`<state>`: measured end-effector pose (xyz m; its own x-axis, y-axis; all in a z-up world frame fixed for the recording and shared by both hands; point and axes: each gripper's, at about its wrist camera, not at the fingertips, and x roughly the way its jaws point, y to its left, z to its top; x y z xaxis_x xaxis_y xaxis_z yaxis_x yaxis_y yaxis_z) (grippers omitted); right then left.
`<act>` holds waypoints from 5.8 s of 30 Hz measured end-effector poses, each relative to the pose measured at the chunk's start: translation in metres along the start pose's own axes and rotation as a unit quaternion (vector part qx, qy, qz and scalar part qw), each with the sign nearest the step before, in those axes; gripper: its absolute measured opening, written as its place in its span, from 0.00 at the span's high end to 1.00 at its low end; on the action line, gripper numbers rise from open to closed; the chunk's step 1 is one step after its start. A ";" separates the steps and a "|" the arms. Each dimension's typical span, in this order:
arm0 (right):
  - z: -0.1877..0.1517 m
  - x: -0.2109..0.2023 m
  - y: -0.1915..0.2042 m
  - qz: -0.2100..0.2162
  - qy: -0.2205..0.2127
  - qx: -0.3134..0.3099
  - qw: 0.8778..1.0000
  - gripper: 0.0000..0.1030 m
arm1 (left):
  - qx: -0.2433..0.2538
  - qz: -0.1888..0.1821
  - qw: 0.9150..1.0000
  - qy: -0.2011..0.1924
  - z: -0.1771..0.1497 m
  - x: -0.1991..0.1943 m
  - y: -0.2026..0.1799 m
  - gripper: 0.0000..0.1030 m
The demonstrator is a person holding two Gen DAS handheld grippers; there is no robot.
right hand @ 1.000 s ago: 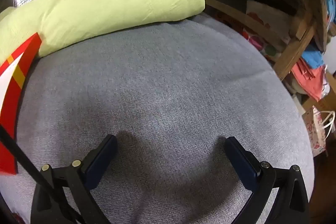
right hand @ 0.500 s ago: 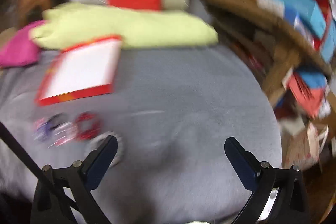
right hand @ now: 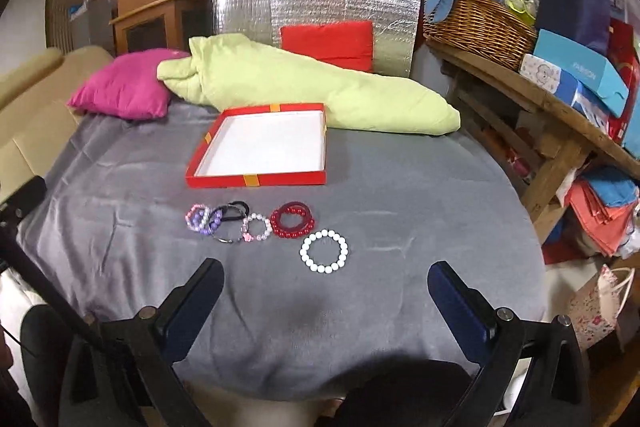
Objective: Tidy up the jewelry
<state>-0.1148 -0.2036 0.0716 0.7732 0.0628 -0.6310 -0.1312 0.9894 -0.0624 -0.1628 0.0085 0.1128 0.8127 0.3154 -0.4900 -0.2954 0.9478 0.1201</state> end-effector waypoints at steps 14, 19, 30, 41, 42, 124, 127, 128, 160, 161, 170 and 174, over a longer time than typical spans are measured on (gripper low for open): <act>0.001 -0.006 0.004 -0.021 -0.016 -0.002 1.000 0.00 | 0.000 0.004 1.000 0.006 0.000 0.004 0.002 0.00; 0.003 -0.009 0.000 -0.027 -0.018 0.003 0.999 0.00 | 0.003 0.001 1.000 0.009 -0.002 0.007 -0.001 0.00; 0.003 -0.010 0.000 -0.029 -0.020 0.012 0.999 0.00 | 0.007 -0.001 1.000 0.013 -0.005 0.009 -0.004 0.00; 0.005 -0.008 0.001 -0.028 -0.019 0.010 0.999 0.00 | 0.012 -0.001 1.000 0.014 -0.006 0.009 -0.007 0.00; 0.005 -0.008 0.001 -0.028 -0.019 0.010 0.999 0.00 | 0.012 -0.001 1.000 0.015 -0.007 0.009 -0.008 0.00; 0.045 0.193 -0.034 0.084 -0.002 0.081 0.993 0.90 | 0.022 -0.259 0.961 0.093 0.017 0.255 -0.040 0.93; 0.062 0.197 -0.026 0.106 -0.022 0.090 0.990 0.90 | 0.022 -0.259 0.964 0.065 0.031 0.254 -0.042 0.93; 0.068 0.200 -0.024 0.115 -0.028 0.093 0.989 0.90 | 0.022 -0.258 0.964 0.059 0.035 0.256 -0.043 0.93; 0.097 0.331 0.003 0.119 0.112 0.100 0.981 0.89 | 0.027 -0.210 0.963 0.169 0.019 0.347 -0.083 0.91; 0.097 0.330 0.003 0.119 0.114 0.099 0.981 0.89 | 0.027 -0.211 0.962 0.173 0.018 0.347 -0.082 0.91; 0.093 0.322 -0.001 0.103 0.194 0.075 0.973 0.89 | 0.011 -0.224 0.954 0.199 0.008 0.347 -0.074 0.91; 0.094 0.319 -0.006 0.103 0.198 0.080 0.971 0.89 | 0.019 -0.237 0.950 0.200 0.005 0.339 -0.077 0.91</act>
<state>0.1910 -0.1773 -0.0561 0.4370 0.2371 -0.8676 -0.1342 0.9710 0.1977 0.1380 0.0423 -0.0577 0.5910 -0.1841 -0.7854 0.0820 0.9823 -0.1685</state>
